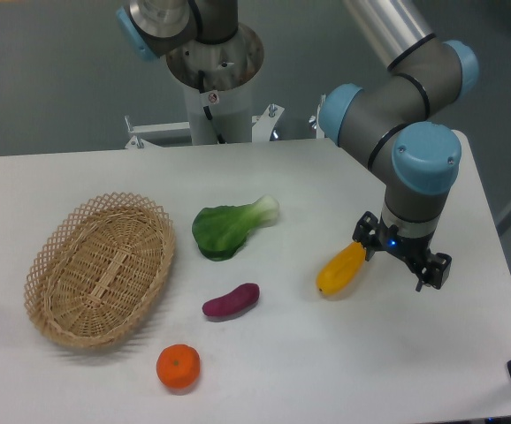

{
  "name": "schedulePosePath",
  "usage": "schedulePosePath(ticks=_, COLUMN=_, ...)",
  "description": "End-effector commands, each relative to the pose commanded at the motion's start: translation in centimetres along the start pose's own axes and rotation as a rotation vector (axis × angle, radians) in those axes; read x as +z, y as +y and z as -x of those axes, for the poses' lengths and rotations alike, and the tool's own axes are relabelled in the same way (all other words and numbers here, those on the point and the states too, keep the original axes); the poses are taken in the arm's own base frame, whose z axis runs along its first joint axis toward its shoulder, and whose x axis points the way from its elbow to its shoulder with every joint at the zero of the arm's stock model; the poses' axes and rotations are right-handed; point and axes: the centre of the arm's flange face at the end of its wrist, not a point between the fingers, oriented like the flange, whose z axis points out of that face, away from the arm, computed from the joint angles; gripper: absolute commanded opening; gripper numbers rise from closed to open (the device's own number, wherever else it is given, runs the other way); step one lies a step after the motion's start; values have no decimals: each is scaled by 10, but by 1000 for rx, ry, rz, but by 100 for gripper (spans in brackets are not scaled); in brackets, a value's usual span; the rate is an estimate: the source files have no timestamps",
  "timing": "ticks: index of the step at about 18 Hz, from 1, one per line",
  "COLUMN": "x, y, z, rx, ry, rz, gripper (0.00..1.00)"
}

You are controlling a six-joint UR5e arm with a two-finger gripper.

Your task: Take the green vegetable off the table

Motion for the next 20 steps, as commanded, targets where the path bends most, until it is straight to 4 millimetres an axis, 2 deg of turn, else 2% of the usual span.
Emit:
schedulePosePath(ticks=6, x=0, y=-1, z=-1, rx=-9, ry=0, rz=0, gripper=100)
schedulePosePath(ticks=10, x=7, y=-5, z=-14, rx=-27, ry=21, rz=4, gripper=100)
schedulePosePath(ticks=13, x=2, y=-2, z=-36, rx=-26, ry=31, rz=-11, gripper=100)
schedulePosePath(ticks=16, x=12, y=2, z=-66, rx=-20, ry=66, rz=-16, gripper=100)
schedulePosePath(ticks=18, x=21, y=7, z=-93, rx=-3, ry=97, rz=-7, gripper=100)
schedulePosePath(ticks=20, x=33, y=0, z=-123, rx=51, ry=137, rz=6, gripper=100)
